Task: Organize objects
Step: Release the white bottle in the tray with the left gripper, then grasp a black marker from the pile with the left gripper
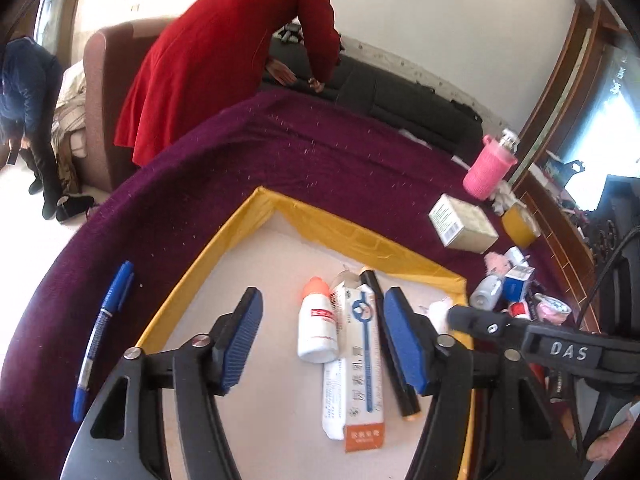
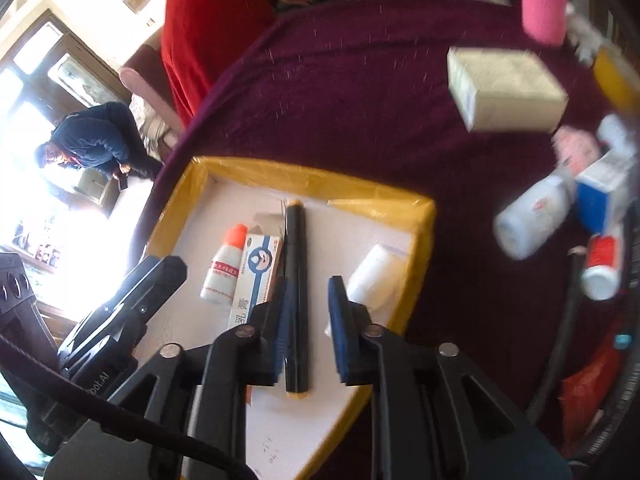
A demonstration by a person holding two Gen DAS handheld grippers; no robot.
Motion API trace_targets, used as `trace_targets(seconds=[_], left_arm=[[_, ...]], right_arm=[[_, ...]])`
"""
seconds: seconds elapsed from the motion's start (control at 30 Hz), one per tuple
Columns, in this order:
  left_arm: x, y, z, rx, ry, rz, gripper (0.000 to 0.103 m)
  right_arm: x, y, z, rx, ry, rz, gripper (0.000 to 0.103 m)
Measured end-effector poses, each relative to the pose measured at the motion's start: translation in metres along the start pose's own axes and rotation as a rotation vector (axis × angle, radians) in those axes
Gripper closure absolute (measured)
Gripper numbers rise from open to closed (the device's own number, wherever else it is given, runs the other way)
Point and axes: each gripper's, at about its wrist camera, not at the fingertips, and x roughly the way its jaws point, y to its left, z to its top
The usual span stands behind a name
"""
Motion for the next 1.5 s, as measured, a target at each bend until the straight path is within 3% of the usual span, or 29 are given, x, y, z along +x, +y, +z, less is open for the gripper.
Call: trace_targets(seconds=[0.07,0.2,0.3,0.33,0.37,0.4,0.43,0.47,0.5,0.53,0.57,0.63,0.73,0.97,1.03,1.17,1.33,1.5], left_arm=[[-0.019,-0.009,0.000,0.016,-0.048,0.000,0.041],[-0.060,-0.037,0.001,0.068,-0.172,0.005,0.040],[-0.100,-0.065,-0.003,0.123,-0.348,0.035,0.020],[-0.119,-0.078,-0.007,0.140,-0.444,0.052,0.007],[-0.129,-0.084,-0.010,0.144,-0.493,0.049,0.001],[-0.143,-0.092,-0.015,0.145,-0.562,0.030,0.001],[-0.153,-0.100,-0.019,0.149,-0.616,-0.001,0.001],[-0.155,-0.107,-0.022,0.155,-0.641,-0.022,0.001],[-0.154,-0.115,-0.025,0.172,-0.645,-0.035,0.001],[-0.146,-0.127,-0.026,0.216,-0.605,-0.031,0.001],[-0.136,-0.138,-0.027,0.268,-0.551,-0.020,0.001],[-0.109,-0.163,-0.035,0.389,-0.414,-0.026,0.001],[-0.083,-0.182,-0.049,0.436,-0.317,-0.073,0.001],[-0.013,-0.201,-0.072,0.339,-0.019,-0.062,0.001],[0.001,-0.207,-0.083,0.350,0.026,-0.020,0.001],[0.023,-0.215,-0.089,0.363,0.083,-0.013,0.001],[0.058,-0.217,-0.087,0.306,0.155,0.003,0.002],[0.083,-0.232,-0.091,0.365,0.141,0.048,0.002]], right_arm=[[-0.032,-0.001,-0.003,-0.039,-0.086,-0.050,0.060],[-0.104,-0.008,-0.013,-0.120,-0.302,-0.226,0.043],[-0.163,-0.014,-0.031,-0.195,-0.465,-0.363,0.031],[-0.183,-0.018,-0.041,-0.226,-0.546,-0.425,0.019],[-0.192,-0.021,-0.047,-0.244,-0.589,-0.450,0.011],[-0.202,-0.026,-0.055,-0.265,-0.638,-0.457,0.008],[-0.205,-0.042,-0.064,-0.252,-0.645,-0.405,0.000],[-0.201,-0.052,-0.066,-0.225,-0.611,-0.360,0.000],[-0.191,-0.071,-0.064,-0.162,-0.507,-0.292,0.000],[-0.173,-0.098,-0.062,-0.059,-0.358,-0.237,0.000],[-0.164,-0.111,-0.062,-0.012,-0.320,-0.226,0.000],[-0.155,-0.143,-0.074,0.075,-0.335,-0.285,0.000],[-0.154,-0.173,-0.080,0.123,-0.352,-0.372,0.000],[-0.151,-0.227,-0.094,0.234,-0.386,-0.427,0.000],[-0.149,-0.235,-0.100,0.237,-0.410,-0.459,0.000],[-0.149,-0.257,-0.110,0.288,-0.446,-0.427,0.000],[-0.159,-0.265,-0.116,0.317,-0.483,-0.391,0.000],[-0.157,-0.264,-0.115,0.305,-0.481,-0.394,0.000]])
